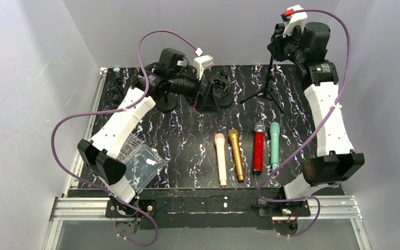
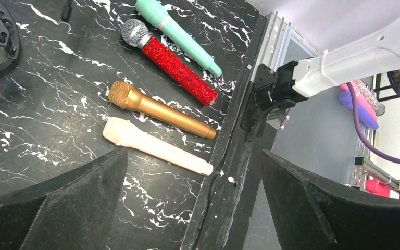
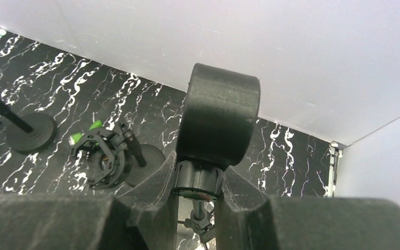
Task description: Remove the microphone from the stand
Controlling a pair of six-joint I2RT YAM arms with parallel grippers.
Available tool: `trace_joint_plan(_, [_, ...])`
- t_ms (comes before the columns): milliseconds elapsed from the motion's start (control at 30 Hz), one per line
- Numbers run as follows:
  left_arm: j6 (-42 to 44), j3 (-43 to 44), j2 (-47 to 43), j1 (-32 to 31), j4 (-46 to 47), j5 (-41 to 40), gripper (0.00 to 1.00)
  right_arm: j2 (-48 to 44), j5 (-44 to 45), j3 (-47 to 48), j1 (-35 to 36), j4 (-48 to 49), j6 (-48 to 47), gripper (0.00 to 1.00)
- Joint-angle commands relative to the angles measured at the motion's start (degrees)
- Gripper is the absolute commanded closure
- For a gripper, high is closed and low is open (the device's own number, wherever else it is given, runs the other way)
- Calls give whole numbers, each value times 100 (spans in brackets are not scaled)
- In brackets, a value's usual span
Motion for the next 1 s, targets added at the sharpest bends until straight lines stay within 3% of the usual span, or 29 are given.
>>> trace_joint_plan(0, [133,-11,-376,66,-301,106,2,128,189,248,-55,1265,-148,99])
trace_joint_plan(500, [165,-62,-410,248,-491,-19,2,970,-362,473,-398,1810,440,99])
trace_joint_plan(967, [121,-142,-473,299,-485,-19,2,1042,-555,-295,-470,2580,441,99])
